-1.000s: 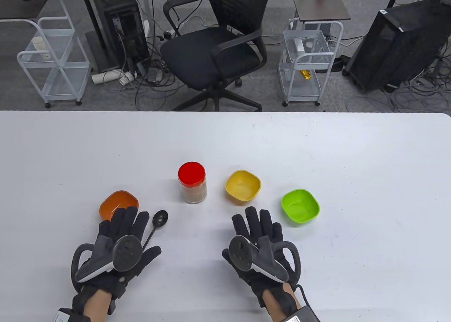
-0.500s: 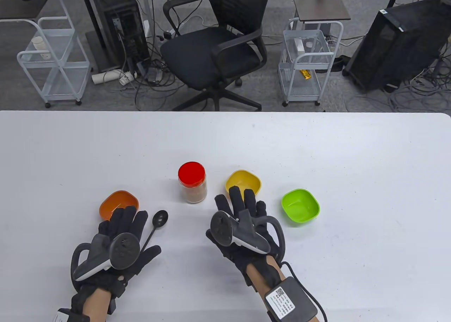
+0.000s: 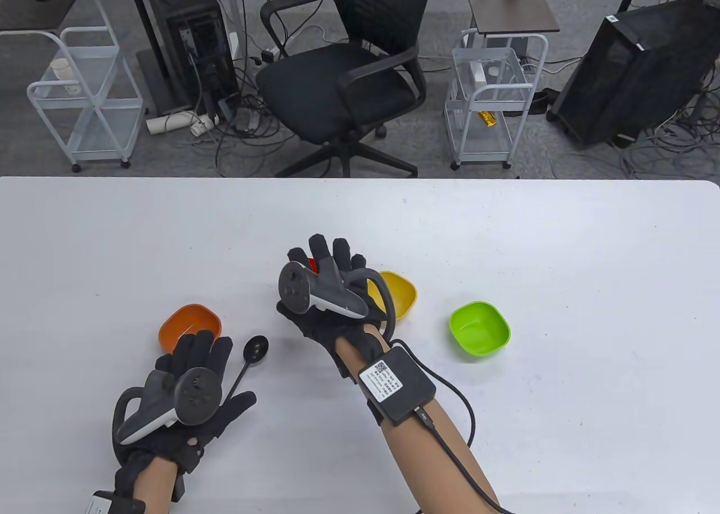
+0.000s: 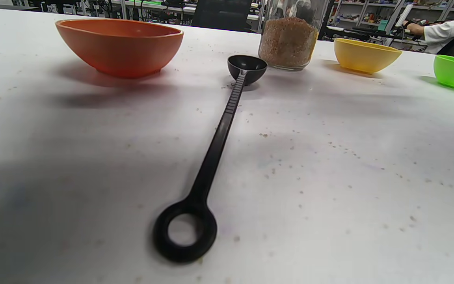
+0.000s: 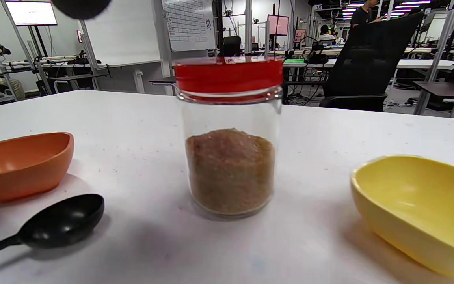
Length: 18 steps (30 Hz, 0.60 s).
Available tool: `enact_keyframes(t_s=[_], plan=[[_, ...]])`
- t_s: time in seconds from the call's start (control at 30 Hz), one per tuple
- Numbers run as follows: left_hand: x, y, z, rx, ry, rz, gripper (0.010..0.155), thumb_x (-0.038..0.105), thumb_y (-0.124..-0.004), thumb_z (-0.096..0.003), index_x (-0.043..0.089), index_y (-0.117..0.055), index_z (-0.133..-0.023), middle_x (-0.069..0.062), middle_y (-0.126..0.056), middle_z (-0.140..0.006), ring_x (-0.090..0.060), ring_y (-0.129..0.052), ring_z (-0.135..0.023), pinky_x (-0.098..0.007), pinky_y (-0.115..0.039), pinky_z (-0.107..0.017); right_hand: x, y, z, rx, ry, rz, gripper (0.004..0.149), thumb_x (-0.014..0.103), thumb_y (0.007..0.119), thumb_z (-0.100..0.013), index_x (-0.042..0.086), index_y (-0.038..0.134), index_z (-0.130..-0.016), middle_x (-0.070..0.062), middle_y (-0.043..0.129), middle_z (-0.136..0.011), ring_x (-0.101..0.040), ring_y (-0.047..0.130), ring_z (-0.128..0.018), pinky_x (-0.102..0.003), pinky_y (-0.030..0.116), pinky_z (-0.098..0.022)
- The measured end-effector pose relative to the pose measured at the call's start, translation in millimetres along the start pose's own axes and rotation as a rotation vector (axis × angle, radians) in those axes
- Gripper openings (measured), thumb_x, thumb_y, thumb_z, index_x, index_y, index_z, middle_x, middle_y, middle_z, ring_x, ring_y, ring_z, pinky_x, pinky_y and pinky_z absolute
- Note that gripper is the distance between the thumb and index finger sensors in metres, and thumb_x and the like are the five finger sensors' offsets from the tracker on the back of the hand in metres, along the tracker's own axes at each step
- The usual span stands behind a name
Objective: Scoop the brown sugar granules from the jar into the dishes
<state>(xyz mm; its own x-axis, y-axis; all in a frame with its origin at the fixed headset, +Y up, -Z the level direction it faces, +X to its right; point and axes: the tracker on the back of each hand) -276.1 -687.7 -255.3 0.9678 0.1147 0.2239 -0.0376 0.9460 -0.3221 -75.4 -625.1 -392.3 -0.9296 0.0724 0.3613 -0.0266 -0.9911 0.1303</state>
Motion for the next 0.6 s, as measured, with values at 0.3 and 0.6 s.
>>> enact_keyframes(t_s=[0.3, 0.6], plan=[[-0.2, -0.8, -1.9, -0.028, 0.007, 0.002, 0.099, 0.074, -0.050, -0.0565, 0.015, -0.004, -0.121, -0.020, 0.001, -0.126, -0.048, -0.006, -0.118, -0.070, -0.023, -0.079, 2.1, 21.4, -48.1, 0.036, 0.008, 0.020, 0.085, 0.063, 0.056, -0.052, 0.019, 0.019, -0.114, -0.023, 0.007, -0.122, -0.067, 0.021, -0.104, -0.077, 0.035, -0.074], [0.9, -3.1, -4.9, -0.058, 0.008, -0.008, 0.099, 0.073, -0.050, -0.0567, 0.014, -0.003, -0.120, -0.019, 0.001, -0.126, -0.048, -0.006, -0.118, -0.070, -0.025, -0.080, -3.2, 39.1, -56.4, -0.092, -0.011, 0.024, 0.069, 0.063, 0.074, -0.051, 0.028, 0.052, -0.107, -0.016, 0.066, -0.108, -0.051, 0.083, -0.083, -0.062, 0.078, -0.063]])
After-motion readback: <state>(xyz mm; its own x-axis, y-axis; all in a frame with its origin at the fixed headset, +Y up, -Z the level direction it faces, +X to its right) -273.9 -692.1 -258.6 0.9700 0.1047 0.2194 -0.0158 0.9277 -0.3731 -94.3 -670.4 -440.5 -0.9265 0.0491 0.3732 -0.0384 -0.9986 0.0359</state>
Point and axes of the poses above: the tracker on the back of each hand, its own x axis roughly to the thumb side, its own z axis roughly from the fingertips to the wrist, y = z × x
